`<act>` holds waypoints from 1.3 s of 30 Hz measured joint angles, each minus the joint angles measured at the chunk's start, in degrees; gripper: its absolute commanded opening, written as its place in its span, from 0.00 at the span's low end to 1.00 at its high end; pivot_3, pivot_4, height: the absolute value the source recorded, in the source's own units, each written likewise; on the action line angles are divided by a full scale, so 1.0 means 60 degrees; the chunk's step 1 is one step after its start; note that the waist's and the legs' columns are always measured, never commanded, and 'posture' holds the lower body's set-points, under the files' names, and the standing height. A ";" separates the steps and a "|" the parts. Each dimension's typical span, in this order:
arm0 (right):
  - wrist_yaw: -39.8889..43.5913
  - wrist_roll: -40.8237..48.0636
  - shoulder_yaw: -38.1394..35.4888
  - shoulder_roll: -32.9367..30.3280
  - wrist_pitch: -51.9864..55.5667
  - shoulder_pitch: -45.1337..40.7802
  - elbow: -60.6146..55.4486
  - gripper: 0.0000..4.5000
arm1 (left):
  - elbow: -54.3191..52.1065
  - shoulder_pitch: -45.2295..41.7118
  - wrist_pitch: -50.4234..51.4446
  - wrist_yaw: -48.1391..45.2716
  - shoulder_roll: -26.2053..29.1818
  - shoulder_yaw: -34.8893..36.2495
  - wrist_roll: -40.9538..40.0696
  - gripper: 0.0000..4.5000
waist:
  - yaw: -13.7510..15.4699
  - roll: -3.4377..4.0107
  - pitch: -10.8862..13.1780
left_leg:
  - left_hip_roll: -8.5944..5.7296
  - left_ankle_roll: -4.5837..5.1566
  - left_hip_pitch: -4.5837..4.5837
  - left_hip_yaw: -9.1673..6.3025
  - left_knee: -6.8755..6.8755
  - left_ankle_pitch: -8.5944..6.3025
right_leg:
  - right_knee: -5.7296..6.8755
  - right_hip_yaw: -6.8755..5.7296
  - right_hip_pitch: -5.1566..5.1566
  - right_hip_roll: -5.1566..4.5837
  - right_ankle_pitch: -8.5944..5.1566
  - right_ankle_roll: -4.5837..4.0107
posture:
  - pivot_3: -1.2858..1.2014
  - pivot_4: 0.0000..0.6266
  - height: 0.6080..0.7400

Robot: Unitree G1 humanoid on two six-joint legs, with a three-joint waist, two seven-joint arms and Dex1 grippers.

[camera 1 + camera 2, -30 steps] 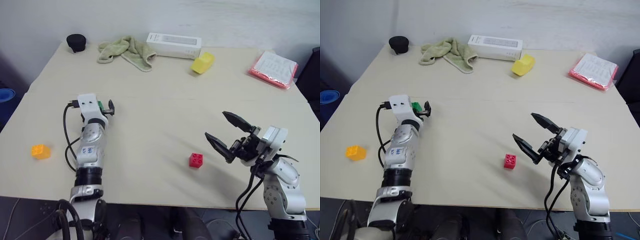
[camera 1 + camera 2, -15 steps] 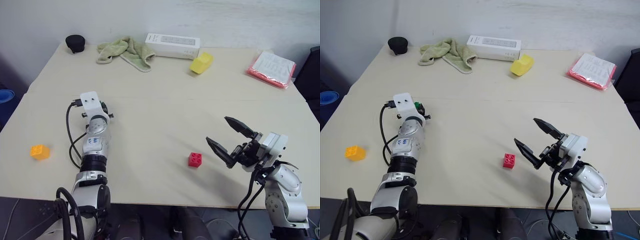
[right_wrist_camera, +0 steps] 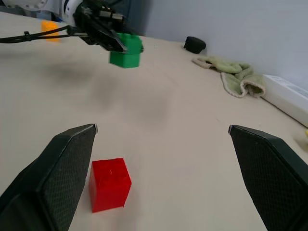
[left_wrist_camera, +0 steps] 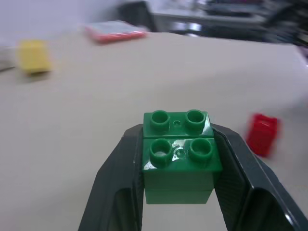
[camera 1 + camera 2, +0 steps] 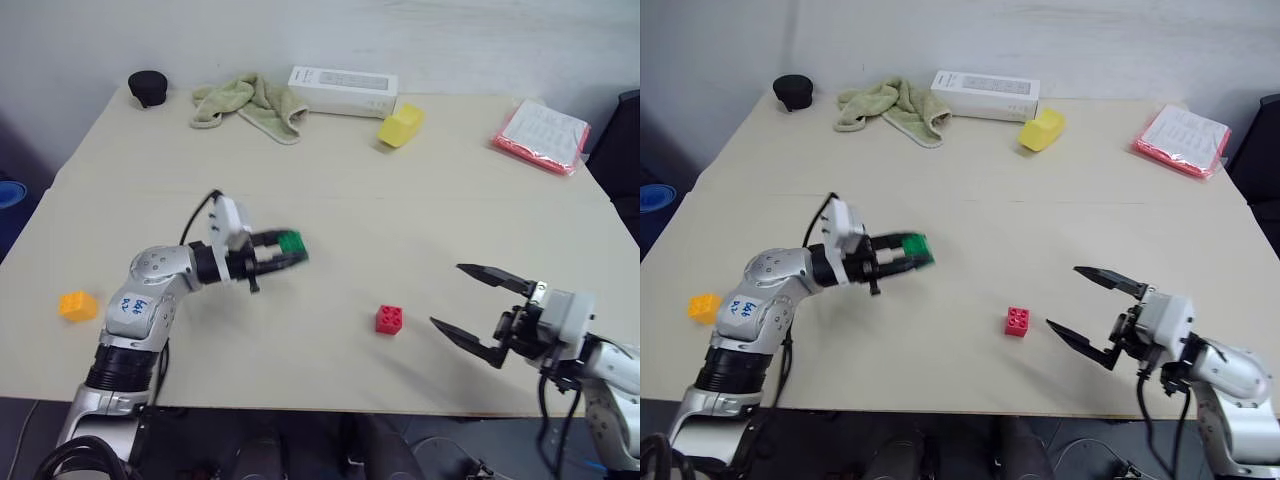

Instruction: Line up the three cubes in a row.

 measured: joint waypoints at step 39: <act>-0.0186 -0.0150 -0.0143 0.0227 0.0079 0.0497 0.0173 1.00 | 0.2915 -0.0463 -0.2228 -0.1200 -0.1353 -0.2016 0.2953 0.77 | 0.0013 -0.0002 0.0000 | -0.0002 0.0055 0.0000 -0.0021 0.0031 -0.0028 | 0.0000 0.0002 0.0026 -0.0016 0.0002 0.0021 | 0.52 0.24 1.00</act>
